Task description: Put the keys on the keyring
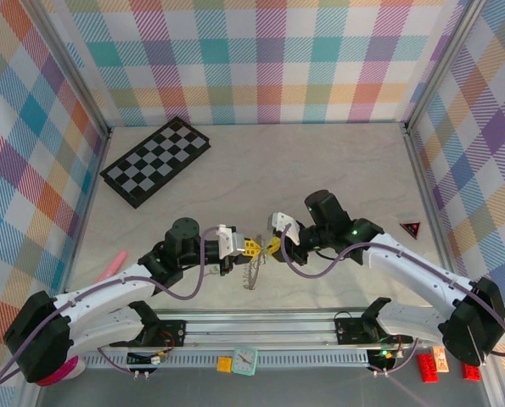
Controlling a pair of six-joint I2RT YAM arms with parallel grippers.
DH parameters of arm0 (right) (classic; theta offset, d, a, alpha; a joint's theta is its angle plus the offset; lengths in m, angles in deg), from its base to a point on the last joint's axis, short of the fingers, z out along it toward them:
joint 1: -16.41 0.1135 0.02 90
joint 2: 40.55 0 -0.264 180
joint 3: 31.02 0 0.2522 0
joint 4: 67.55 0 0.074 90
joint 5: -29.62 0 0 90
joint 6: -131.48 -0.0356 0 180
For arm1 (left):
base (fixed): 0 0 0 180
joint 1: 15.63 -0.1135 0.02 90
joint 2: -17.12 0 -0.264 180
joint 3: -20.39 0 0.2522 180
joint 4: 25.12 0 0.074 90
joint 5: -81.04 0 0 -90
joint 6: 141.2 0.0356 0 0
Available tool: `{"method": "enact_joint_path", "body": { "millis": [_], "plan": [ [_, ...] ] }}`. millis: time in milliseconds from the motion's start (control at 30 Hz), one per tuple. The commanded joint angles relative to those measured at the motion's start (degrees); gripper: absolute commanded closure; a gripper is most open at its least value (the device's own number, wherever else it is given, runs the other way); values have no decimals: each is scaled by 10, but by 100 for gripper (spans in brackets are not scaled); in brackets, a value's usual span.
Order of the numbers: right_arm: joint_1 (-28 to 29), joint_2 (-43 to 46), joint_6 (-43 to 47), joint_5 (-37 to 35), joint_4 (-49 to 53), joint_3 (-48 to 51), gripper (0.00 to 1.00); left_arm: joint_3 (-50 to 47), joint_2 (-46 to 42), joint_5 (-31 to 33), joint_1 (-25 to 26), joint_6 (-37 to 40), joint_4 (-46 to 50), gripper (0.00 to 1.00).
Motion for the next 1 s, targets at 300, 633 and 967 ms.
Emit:
{"method": "enact_joint_path", "body": {
  "millis": [300, 633, 967],
  "plan": [
    [1, 50, -17, 77, -93, 36, 67, -17, 9, -27, 4, -32, -115, 100],
    [6, 31, -37, 86, -129, 44, 74, -15, 17, -29, 4, -44, -130, 100],
    [8, 32, -17, 57, -110, 24, 100, -9, 3, -3, 3, -39, -86, 87]
  ]
}}
